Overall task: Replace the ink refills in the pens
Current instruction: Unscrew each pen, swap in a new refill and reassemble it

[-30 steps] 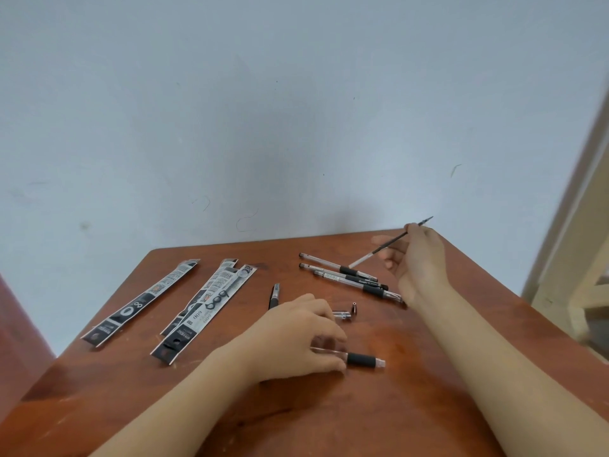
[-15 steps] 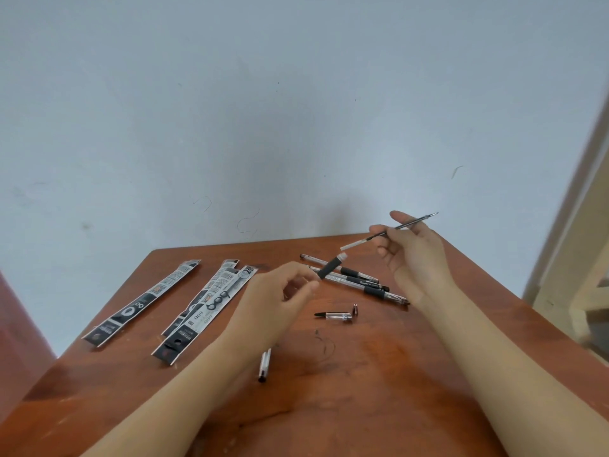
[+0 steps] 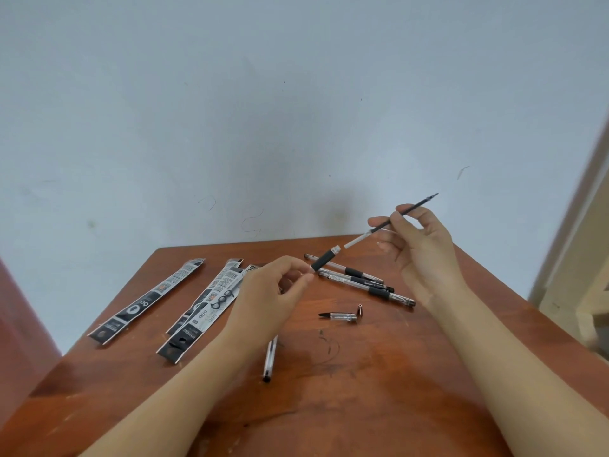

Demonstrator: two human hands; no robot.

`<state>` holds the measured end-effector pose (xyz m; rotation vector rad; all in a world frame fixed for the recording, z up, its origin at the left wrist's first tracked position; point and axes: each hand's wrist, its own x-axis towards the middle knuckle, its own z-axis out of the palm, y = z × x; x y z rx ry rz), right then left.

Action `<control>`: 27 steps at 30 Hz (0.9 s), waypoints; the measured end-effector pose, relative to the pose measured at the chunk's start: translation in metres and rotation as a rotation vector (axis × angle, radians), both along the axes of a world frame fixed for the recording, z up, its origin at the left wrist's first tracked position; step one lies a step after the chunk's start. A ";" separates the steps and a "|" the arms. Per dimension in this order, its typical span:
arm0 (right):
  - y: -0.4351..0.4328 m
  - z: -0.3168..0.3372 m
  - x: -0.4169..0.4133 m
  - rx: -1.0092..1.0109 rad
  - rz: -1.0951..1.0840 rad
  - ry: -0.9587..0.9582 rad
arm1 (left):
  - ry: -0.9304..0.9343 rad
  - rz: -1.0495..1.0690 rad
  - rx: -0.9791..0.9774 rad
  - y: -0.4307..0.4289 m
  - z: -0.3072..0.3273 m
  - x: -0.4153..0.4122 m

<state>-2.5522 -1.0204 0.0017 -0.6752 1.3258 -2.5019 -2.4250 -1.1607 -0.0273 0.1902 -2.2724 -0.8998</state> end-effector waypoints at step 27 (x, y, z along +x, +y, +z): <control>-0.005 -0.006 0.011 0.198 0.213 0.156 | 0.037 -0.050 0.007 0.002 0.003 0.001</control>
